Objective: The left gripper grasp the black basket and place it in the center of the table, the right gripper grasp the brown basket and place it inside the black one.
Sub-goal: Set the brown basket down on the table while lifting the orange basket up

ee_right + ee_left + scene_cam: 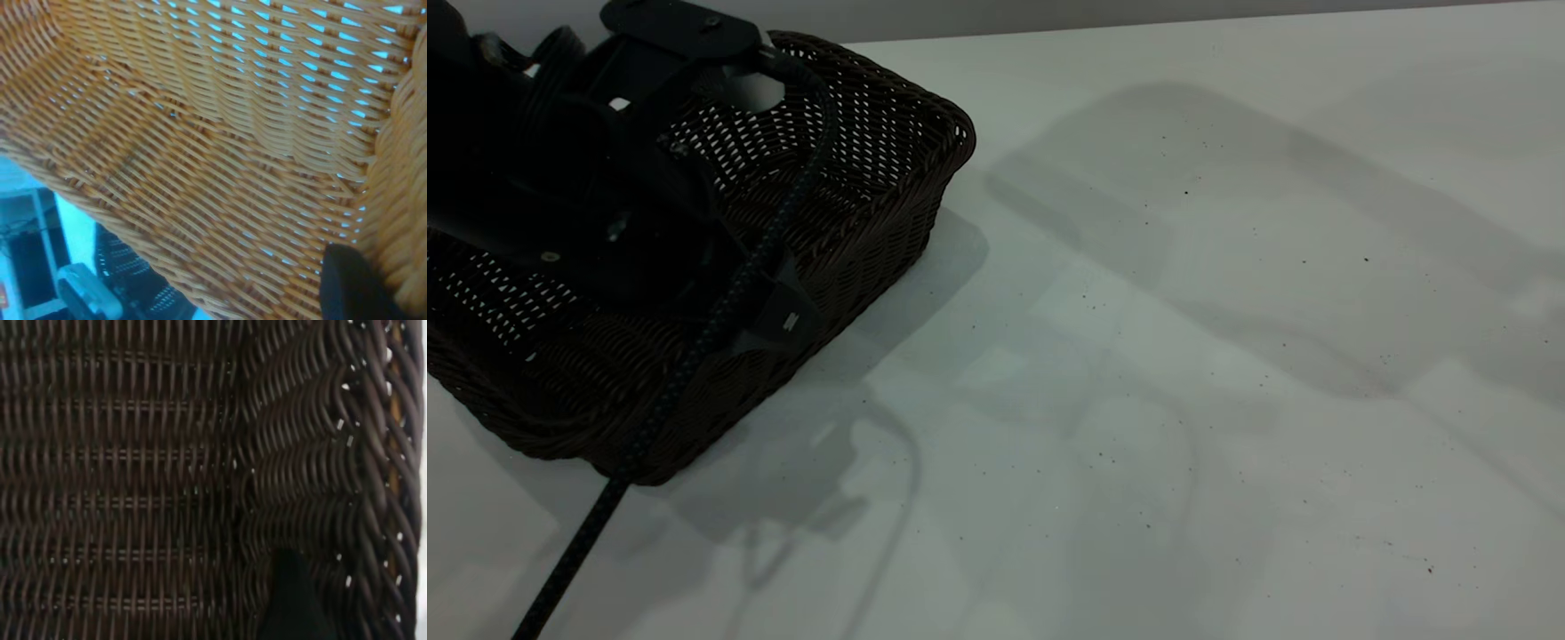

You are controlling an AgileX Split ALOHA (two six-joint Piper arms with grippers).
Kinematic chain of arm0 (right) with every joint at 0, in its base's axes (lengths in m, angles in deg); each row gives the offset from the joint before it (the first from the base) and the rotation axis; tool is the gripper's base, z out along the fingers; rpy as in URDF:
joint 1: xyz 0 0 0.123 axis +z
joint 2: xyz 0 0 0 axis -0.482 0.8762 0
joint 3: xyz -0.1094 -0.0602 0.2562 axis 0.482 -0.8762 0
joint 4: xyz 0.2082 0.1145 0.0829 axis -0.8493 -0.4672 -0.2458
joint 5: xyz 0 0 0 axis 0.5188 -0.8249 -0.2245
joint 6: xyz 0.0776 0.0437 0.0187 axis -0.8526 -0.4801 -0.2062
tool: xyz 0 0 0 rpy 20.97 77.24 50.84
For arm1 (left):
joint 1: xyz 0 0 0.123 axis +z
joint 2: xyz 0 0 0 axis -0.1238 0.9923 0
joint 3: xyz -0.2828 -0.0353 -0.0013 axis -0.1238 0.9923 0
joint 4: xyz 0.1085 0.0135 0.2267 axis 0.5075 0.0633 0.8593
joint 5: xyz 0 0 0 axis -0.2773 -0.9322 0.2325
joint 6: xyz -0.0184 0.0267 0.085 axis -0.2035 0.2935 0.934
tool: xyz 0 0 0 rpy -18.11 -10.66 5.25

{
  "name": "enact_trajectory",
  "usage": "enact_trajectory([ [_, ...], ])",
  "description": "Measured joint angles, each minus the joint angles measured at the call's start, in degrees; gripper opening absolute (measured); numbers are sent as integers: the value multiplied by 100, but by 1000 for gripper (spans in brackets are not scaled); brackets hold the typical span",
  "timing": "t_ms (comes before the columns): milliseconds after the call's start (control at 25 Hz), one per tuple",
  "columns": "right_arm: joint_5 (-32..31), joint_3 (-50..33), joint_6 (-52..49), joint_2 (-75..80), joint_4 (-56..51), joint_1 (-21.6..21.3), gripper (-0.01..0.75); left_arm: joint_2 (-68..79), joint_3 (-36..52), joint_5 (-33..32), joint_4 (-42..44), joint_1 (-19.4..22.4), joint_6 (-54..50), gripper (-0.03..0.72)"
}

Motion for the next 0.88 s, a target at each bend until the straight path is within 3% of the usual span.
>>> enact_trajectory([
  [80,5,0,106,0,-38,0,111,6,0,71,7,0,0,354],
  [280,5,0,168,0,-73,0,111,6,0,111,53,-2,278,132],
  [520,5,0,415,0,-214,0,111,-12,0,-85,18,-2,1361,135],
  [720,11,0,722,0,-564,0,111,-22,0,-907,28,-2,2661,135],
  [880,17,0,880,0,-704,0,111,-24,0,-1825,37,-2,3038,135],
])
